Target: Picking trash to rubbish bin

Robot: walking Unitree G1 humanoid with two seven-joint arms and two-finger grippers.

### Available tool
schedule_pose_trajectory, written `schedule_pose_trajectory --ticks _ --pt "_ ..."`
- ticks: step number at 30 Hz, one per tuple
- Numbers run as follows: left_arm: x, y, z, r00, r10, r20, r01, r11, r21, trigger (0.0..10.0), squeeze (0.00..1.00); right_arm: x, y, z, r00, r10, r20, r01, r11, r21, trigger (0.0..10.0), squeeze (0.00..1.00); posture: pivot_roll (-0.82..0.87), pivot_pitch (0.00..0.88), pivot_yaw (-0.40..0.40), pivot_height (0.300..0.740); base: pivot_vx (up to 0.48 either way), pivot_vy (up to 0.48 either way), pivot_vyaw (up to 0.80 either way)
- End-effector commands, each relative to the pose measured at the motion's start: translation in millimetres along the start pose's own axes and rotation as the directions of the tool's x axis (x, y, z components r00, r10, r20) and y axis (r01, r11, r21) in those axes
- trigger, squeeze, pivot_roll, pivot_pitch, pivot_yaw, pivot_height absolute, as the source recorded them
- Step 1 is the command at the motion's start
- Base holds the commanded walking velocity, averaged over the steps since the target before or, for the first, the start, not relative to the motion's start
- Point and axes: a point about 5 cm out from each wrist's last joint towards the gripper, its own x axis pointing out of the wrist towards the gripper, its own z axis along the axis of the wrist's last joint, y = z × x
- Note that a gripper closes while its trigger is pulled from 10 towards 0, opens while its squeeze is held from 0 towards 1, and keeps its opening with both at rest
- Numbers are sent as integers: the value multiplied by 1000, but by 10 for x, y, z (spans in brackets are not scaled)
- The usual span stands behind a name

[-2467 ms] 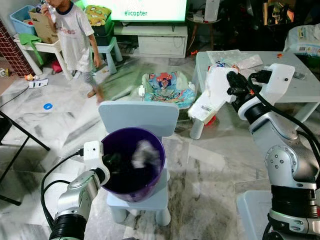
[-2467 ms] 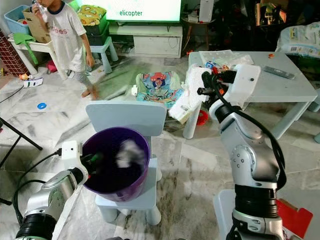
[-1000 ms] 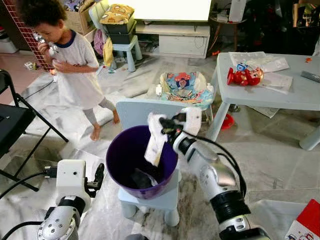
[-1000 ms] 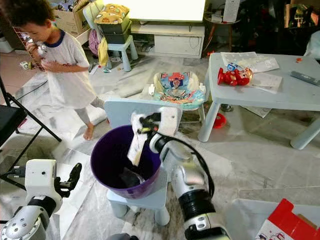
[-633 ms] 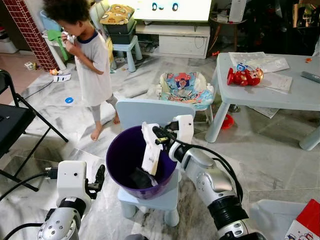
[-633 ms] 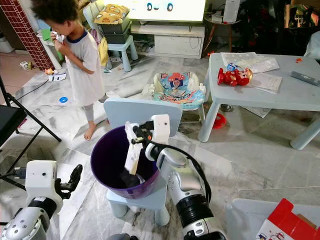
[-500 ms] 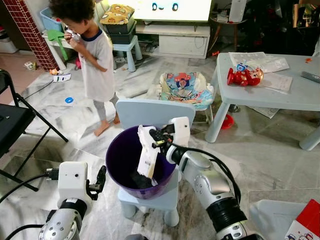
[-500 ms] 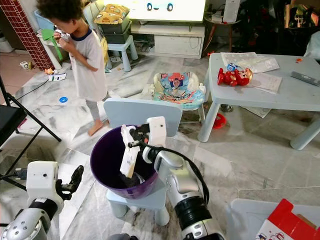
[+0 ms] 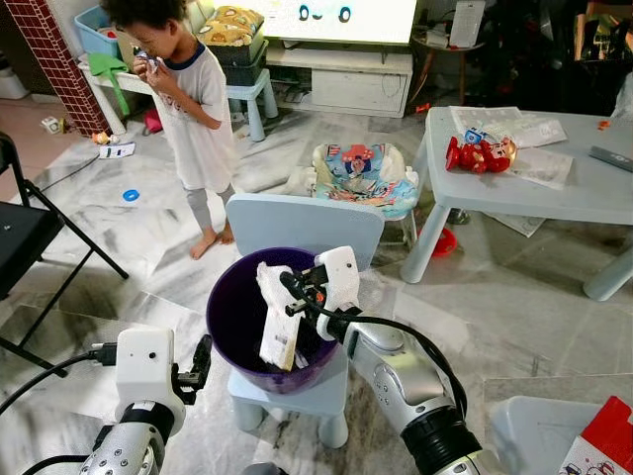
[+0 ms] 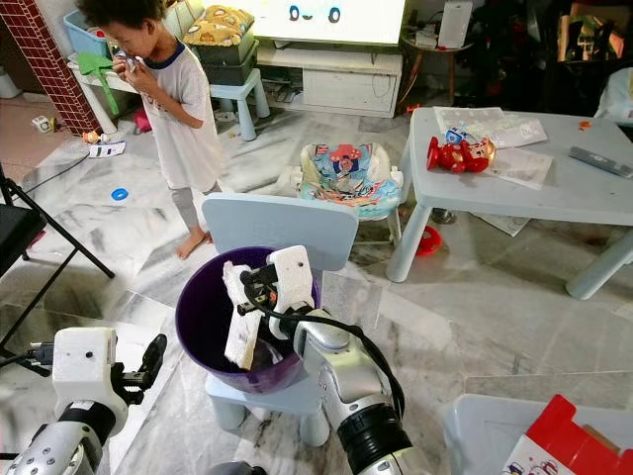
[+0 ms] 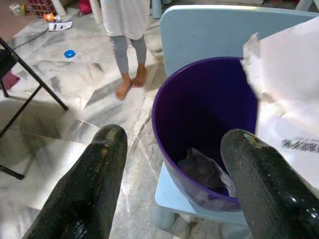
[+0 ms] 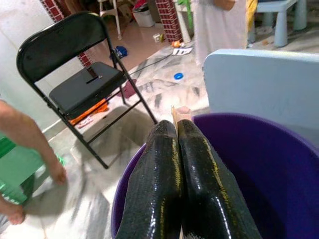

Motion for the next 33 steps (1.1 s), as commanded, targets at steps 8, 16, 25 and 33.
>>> schedule_pose_trajectory --ticks 8,16,25,33 --pt "10 -26 23 1000 0 13 0 1000 -7 10000 0 151 155 123 998 19 61 -21 999 35 10000 1000 241 82 -31 740 0 0 0" --pt "37 -38 37 1000 -1 18 2 1000 -12 10000 0 133 122 102 998 -2 66 -2 998 66 10000 1000 236 83 -34 740 0 0 0" --pt "67 -41 41 1000 4 21 -4 1000 -16 10000 0 152 122 85 999 10 50 -14 997 81 10000 1000 236 76 -37 740 0 0 0" --pt "123 -30 96 999 4 43 -4 1000 -10 10000 0 116 40 209 996 -9 90 5 999 49 10000 1000 230 72 -36 740 0 0 0"
